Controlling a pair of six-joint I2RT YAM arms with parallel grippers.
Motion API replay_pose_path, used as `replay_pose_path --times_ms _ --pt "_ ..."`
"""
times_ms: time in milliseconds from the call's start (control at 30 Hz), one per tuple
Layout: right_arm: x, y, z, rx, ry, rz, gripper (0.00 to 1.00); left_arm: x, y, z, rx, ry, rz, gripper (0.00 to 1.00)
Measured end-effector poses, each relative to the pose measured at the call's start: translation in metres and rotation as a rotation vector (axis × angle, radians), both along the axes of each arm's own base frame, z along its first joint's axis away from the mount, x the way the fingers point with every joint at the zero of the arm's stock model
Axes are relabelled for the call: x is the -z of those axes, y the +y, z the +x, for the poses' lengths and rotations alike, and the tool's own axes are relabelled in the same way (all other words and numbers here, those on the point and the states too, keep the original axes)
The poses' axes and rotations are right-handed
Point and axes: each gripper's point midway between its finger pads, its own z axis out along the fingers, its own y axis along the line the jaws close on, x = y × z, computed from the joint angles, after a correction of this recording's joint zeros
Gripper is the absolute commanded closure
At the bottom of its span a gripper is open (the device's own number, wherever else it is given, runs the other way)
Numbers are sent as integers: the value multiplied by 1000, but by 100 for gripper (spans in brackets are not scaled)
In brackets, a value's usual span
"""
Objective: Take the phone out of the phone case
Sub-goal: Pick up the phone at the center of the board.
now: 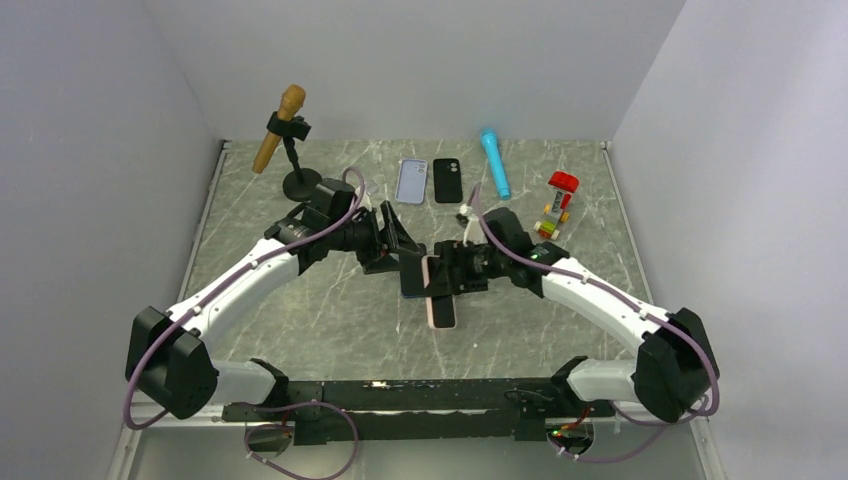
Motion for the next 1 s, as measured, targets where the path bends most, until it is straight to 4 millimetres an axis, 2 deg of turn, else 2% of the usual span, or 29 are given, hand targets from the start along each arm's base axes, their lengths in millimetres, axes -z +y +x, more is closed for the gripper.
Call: replay_pose_path --times_ms 67,133,400,600,767,867,1000 --pt "-1 16 -13 -51 7 9 100 3 2 2 -30 17 3 28" --pt "-1 26 -17 -72 14 15 100 6 4 2 -53 26 10 29" --pt "-8 43 -13 -102 -15 12 100 9 10 5 -91 16 30 39" --pt "-19 53 -10 -126 -47 29 100 19 16 4 -85 12 84 53" --pt "-24 61 -10 -137 -60 40 100 21 14 5 -71 8 87 64" --pt "-29 70 -11 -159 -70 41 100 20 10 2 -56 6 84 73" --pt "-34 74 -8 -172 -87 25 100 22 9 2 -39 -17 94 97"
